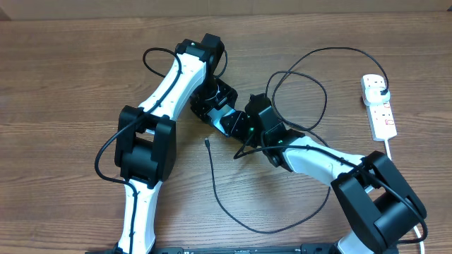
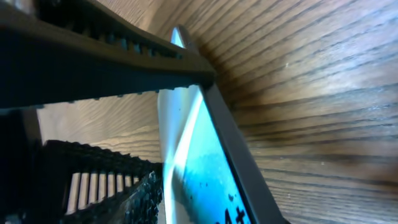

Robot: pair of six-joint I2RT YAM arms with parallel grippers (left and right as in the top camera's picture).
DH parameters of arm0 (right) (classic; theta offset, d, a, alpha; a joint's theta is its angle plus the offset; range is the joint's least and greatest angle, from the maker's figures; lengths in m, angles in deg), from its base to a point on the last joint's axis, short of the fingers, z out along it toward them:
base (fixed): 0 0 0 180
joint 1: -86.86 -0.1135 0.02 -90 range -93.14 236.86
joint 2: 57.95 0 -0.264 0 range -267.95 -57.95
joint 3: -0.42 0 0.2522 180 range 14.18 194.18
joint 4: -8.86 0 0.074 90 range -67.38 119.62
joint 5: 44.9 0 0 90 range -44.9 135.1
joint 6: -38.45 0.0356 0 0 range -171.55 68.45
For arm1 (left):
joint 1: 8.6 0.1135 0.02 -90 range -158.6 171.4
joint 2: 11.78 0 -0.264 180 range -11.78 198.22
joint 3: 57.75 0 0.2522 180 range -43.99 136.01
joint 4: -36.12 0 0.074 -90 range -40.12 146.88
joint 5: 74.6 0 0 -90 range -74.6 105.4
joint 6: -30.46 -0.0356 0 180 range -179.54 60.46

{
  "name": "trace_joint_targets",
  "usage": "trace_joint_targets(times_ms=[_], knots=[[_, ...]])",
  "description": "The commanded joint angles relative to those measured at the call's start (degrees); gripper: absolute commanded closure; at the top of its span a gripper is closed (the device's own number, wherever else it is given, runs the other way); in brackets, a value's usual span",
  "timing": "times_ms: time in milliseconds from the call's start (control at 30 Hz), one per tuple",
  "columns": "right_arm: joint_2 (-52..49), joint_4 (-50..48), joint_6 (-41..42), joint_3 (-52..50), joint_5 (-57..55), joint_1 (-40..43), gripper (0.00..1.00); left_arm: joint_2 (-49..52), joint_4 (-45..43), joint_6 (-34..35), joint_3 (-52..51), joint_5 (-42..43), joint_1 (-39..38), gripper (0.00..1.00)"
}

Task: Plug charger to phone and switch on socket
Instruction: 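Grasp the smartphone's edge with the right gripper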

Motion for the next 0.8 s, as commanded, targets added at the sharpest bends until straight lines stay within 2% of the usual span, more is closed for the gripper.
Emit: trace_joint_targets(times_ms=[0, 567, 667, 767], knots=[[-0.2, -1.9, 0.5, 1.6, 4.3, 1.5, 0.67, -0.6, 0.0, 0.8, 0.3, -0.3, -0.4, 0.96], [-0.2, -2.4, 1.5, 1.6, 6.7, 2.7, 0.89, -0.6, -0.9, 0.5, 0.3, 1.6, -0.4, 0.96], [-0.2, -2.4, 1.6, 1.6, 6.7, 2.7, 0.95, -0.6, -0.8, 0.5, 0.3, 1.6, -0.4, 0.96], [-0.2, -2.4, 1.7, 1.6, 6.7, 2.7, 0.96, -0.6, -0.8, 0.3, 0.3, 1.6, -0.4, 0.96]])
